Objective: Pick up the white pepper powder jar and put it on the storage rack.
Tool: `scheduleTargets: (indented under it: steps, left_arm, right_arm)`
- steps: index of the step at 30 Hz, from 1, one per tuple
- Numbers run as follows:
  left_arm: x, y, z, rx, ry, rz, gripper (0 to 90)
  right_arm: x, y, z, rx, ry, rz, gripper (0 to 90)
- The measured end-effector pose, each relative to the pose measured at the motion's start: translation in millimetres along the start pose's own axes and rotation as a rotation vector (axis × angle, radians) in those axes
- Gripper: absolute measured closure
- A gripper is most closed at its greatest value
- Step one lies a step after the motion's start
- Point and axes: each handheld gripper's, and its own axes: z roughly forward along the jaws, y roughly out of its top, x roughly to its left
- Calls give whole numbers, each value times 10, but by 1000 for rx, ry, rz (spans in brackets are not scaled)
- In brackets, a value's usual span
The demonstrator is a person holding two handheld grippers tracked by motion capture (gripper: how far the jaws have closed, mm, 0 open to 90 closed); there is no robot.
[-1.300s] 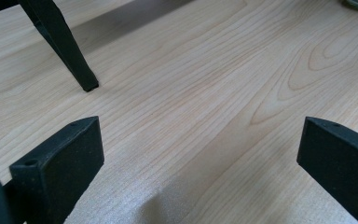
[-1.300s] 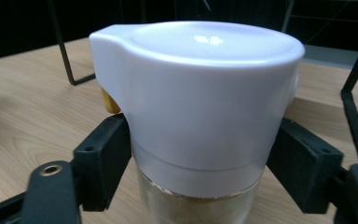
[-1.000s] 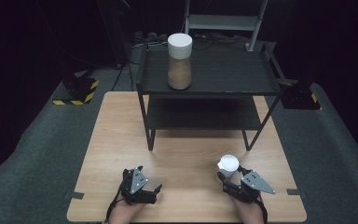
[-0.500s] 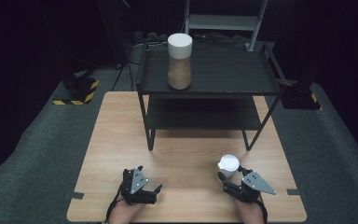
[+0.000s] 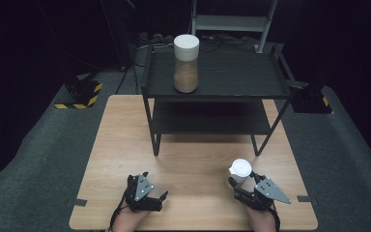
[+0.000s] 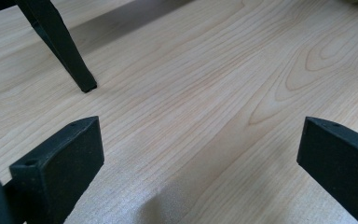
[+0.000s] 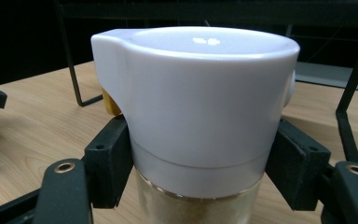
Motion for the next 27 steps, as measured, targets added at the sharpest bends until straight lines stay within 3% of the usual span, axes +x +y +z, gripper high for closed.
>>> scheduleTargets:
  steps: [7, 14, 27]
  left_arm:
    - [6, -4, -1, -3, -2, -2, 8]
    - [1, -7, -3, -4, -2, 0, 9]
    - [9, -21, -9, -11, -5, -4, 9]
  right_arm:
    - [7, 99, -72, -25, 5, -11, 304]
    - [-22, 234, -149, -54, 24, 17, 305]
    - [-17, 553, -230, -90, 37, -11, 305]
